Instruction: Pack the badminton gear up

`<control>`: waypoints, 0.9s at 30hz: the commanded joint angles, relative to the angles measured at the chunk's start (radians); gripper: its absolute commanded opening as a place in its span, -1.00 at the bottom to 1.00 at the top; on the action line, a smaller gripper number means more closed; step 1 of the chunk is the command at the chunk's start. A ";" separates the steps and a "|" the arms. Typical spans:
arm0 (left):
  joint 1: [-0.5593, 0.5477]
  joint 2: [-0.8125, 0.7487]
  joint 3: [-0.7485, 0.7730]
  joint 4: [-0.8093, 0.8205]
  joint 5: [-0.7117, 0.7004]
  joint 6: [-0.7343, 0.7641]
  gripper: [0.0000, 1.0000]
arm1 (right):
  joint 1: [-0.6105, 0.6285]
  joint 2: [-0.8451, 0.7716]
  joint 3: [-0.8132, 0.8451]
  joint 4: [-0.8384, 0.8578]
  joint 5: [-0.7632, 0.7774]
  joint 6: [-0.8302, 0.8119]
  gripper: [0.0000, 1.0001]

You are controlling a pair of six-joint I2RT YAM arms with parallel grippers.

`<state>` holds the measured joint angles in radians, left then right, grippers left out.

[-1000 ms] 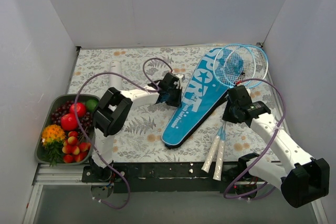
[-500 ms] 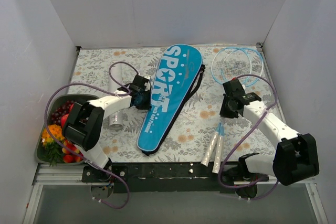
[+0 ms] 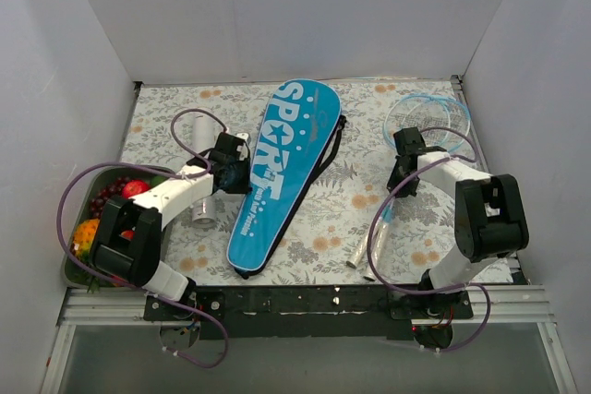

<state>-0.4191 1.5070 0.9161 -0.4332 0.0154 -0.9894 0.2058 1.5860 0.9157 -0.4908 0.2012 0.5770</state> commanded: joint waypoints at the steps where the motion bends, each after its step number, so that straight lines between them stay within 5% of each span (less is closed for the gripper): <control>1: 0.026 -0.054 -0.034 0.004 0.018 0.038 -1.00 | -0.005 0.063 0.090 0.087 0.006 0.015 -0.97; 4: 0.037 -0.045 -0.046 0.017 0.037 0.047 -1.00 | -0.005 0.095 0.106 0.090 0.009 0.012 -0.94; 7: 0.040 -0.036 -0.049 0.025 0.046 0.051 -0.98 | -0.005 0.106 0.120 0.081 0.017 -0.002 -0.60; 14: 0.043 -0.045 -0.031 0.018 0.063 0.075 -0.01 | -0.005 0.046 0.147 0.035 0.060 -0.040 0.29; 19: 0.043 -0.076 0.035 -0.041 0.043 0.100 0.30 | -0.005 -0.049 0.153 -0.002 0.061 -0.052 0.32; 27: -0.113 -0.133 0.145 -0.160 -0.057 0.057 0.35 | 0.007 -0.213 0.109 -0.031 -0.043 -0.106 0.27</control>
<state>-0.4187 1.4384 0.9939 -0.5171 0.0341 -0.9165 0.2031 1.4303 1.0252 -0.4854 0.2153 0.5163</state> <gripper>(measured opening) 0.674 0.652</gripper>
